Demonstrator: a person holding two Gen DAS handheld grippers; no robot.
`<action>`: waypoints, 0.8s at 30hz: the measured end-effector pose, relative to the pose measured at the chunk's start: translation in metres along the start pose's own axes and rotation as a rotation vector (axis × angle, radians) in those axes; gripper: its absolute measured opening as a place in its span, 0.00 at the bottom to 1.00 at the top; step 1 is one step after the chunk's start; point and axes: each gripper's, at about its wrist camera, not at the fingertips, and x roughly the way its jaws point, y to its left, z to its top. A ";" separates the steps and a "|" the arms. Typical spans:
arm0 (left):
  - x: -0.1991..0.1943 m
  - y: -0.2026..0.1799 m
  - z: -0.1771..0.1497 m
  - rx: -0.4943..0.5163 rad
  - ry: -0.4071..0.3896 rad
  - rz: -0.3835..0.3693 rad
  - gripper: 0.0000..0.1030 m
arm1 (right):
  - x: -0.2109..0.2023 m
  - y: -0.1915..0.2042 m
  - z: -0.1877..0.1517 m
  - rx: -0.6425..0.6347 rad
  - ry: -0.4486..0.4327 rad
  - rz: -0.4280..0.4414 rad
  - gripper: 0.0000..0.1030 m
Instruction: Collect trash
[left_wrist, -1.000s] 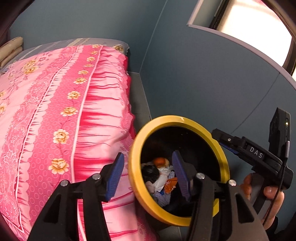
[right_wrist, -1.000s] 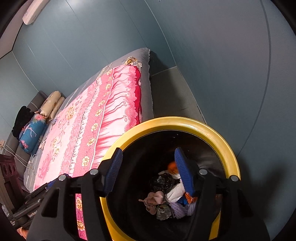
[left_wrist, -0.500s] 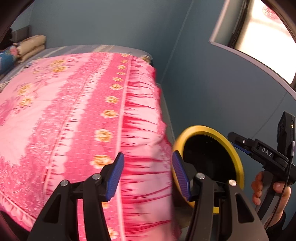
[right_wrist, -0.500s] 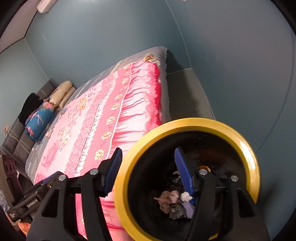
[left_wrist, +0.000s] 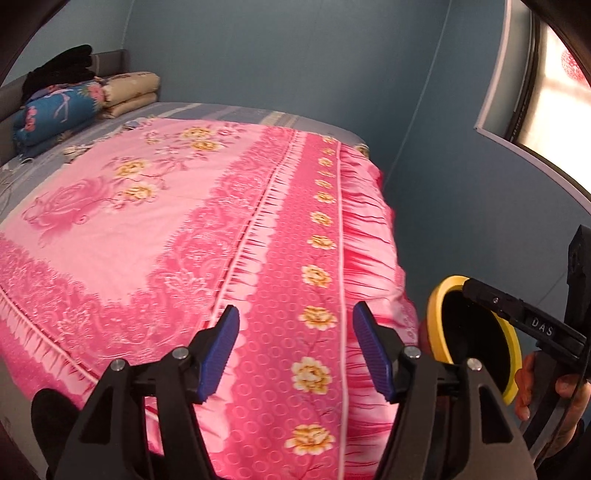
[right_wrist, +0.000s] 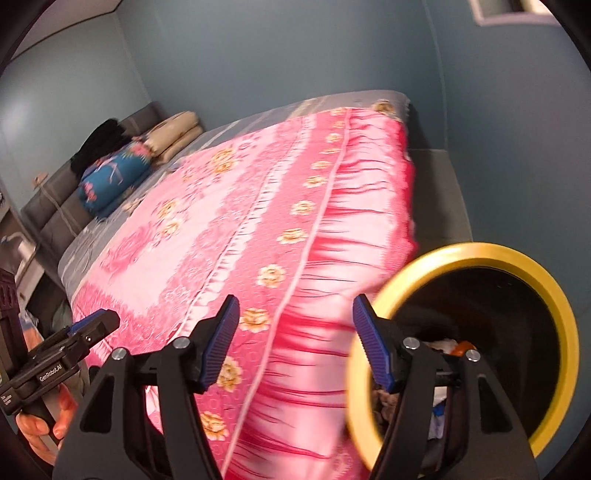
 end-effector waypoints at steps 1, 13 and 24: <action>-0.004 0.006 -0.001 -0.009 -0.009 0.007 0.63 | 0.000 0.007 -0.001 -0.006 0.000 0.001 0.65; -0.075 0.052 -0.013 -0.088 -0.204 0.097 0.85 | -0.029 0.081 -0.021 -0.134 -0.156 -0.060 0.92; -0.136 0.036 -0.033 -0.088 -0.342 0.169 0.92 | -0.070 0.094 -0.026 -0.151 -0.306 -0.052 0.92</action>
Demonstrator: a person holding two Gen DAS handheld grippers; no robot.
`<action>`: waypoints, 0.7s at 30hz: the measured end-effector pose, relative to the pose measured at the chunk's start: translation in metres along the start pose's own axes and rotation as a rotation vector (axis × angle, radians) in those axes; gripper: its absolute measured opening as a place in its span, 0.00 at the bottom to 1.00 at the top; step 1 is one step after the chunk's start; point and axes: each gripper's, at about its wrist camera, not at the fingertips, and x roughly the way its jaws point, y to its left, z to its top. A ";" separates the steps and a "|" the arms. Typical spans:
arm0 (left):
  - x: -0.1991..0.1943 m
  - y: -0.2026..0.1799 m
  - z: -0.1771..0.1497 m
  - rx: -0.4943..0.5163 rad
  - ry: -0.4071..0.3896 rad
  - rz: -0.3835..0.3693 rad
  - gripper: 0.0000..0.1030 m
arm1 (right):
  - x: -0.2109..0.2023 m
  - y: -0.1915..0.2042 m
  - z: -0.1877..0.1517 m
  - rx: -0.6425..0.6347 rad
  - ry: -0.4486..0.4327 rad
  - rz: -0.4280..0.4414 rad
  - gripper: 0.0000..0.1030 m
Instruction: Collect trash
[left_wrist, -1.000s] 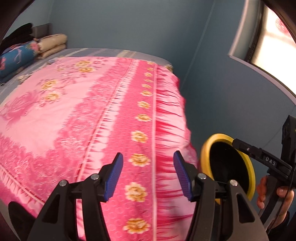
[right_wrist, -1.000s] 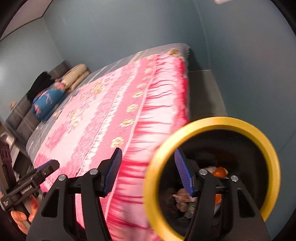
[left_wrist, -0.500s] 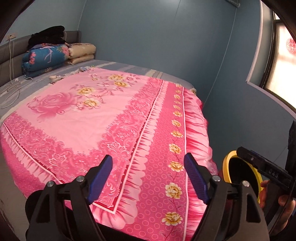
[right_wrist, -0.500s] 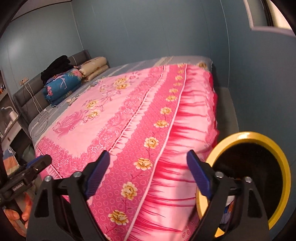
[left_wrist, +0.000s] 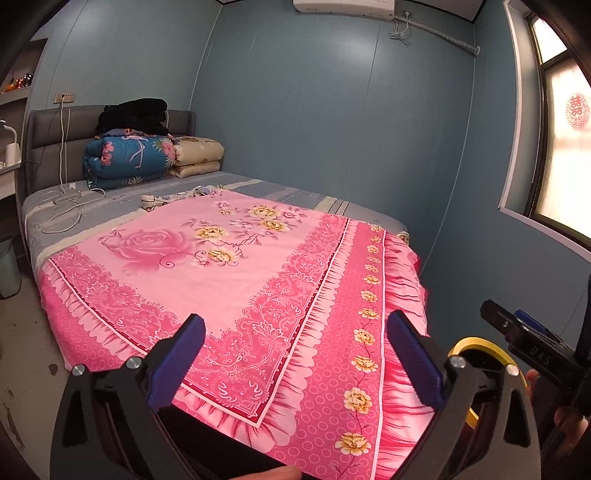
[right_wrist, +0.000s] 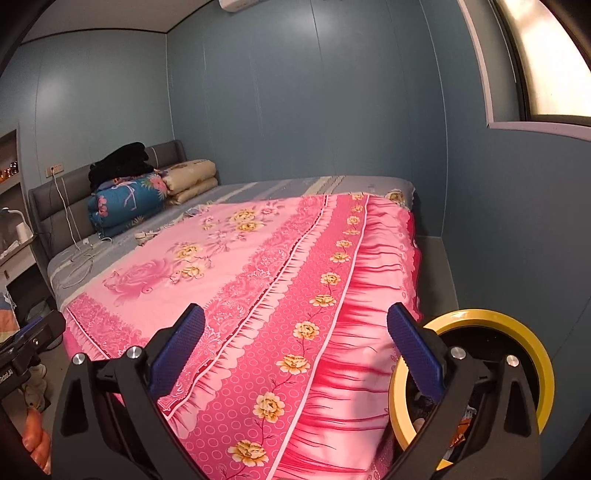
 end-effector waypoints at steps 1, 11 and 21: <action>-0.006 -0.001 0.000 -0.005 -0.003 0.002 0.92 | -0.003 0.000 0.001 0.002 -0.001 0.006 0.92; -0.034 -0.015 -0.011 0.006 -0.031 0.033 0.92 | -0.025 0.002 -0.003 -0.004 -0.033 0.017 0.92; -0.035 -0.022 -0.011 0.020 -0.028 0.026 0.92 | -0.030 -0.004 -0.008 0.007 -0.038 0.020 0.92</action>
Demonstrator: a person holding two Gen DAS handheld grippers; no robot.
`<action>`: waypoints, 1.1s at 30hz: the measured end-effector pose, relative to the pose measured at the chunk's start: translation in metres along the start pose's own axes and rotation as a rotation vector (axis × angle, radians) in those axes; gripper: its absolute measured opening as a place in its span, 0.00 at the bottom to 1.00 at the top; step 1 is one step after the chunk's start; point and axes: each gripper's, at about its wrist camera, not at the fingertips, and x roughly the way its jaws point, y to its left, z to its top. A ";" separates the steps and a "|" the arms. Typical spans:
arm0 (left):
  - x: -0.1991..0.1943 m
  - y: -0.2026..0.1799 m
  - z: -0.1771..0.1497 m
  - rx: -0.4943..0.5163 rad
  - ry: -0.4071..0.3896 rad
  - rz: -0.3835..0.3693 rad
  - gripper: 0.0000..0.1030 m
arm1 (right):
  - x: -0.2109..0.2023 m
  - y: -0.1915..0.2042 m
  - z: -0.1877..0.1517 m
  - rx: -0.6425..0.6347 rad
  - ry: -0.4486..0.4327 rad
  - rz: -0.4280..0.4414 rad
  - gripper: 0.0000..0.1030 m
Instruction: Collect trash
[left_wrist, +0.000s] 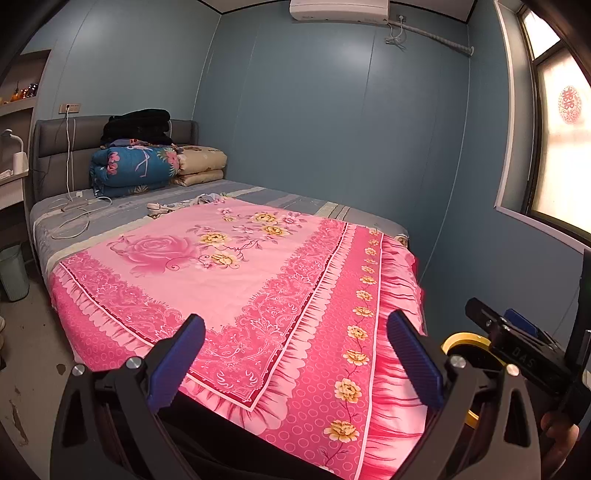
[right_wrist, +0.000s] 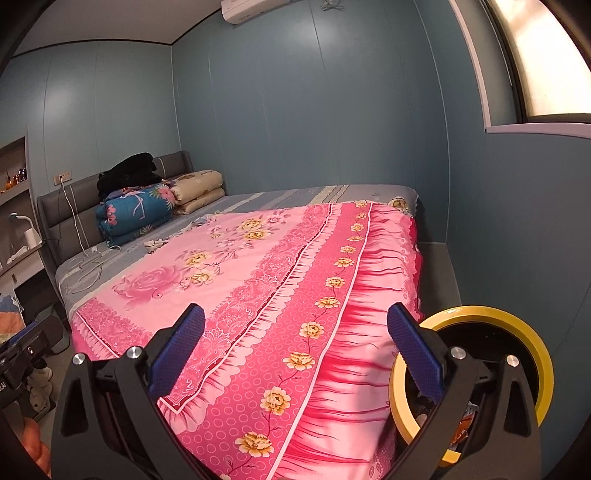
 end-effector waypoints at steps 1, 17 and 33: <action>0.000 0.000 0.000 0.003 -0.001 0.002 0.92 | 0.000 -0.001 0.000 0.001 0.001 0.000 0.92; 0.002 -0.002 -0.002 0.003 0.001 -0.006 0.92 | 0.002 -0.007 -0.004 0.013 0.010 -0.006 0.92; 0.004 -0.005 -0.003 0.009 0.013 -0.026 0.92 | 0.006 -0.013 -0.007 0.033 0.031 -0.016 0.92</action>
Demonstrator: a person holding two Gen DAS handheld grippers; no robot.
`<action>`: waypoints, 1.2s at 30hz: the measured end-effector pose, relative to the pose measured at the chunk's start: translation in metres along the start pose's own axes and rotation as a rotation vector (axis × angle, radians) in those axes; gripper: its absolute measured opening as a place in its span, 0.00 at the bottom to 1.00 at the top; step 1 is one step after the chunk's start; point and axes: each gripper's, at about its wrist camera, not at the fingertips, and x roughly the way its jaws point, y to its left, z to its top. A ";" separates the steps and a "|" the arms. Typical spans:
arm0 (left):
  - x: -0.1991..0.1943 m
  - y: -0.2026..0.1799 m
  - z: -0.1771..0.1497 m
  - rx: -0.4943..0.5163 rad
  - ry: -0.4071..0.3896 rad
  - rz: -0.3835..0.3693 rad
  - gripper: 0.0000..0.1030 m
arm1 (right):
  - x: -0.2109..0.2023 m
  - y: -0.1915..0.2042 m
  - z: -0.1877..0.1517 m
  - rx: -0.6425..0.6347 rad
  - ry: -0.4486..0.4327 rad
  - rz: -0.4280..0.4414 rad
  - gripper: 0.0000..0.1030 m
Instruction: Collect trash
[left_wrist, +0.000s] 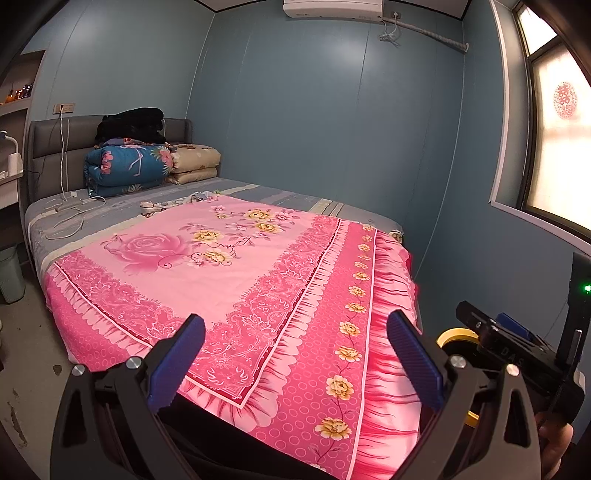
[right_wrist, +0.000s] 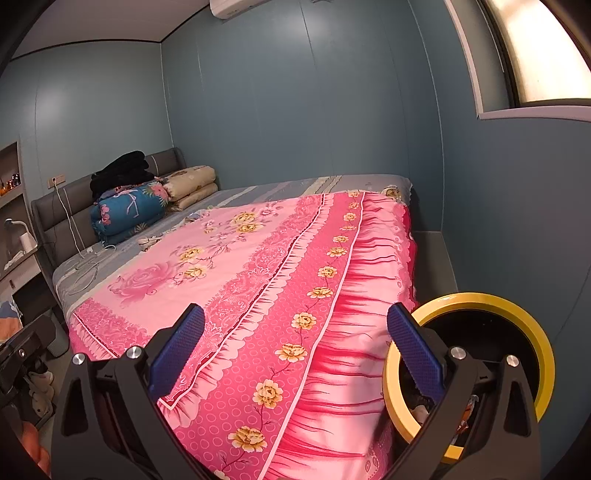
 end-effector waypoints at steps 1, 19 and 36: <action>0.000 0.000 0.000 0.000 0.001 -0.001 0.92 | 0.000 0.000 0.000 0.002 0.002 0.000 0.92; 0.000 0.000 0.001 -0.003 0.011 -0.011 0.92 | 0.001 -0.001 -0.001 0.009 0.015 -0.003 0.92; 0.004 0.001 0.001 0.001 0.020 -0.018 0.92 | 0.004 -0.003 -0.004 0.028 0.031 -0.011 0.92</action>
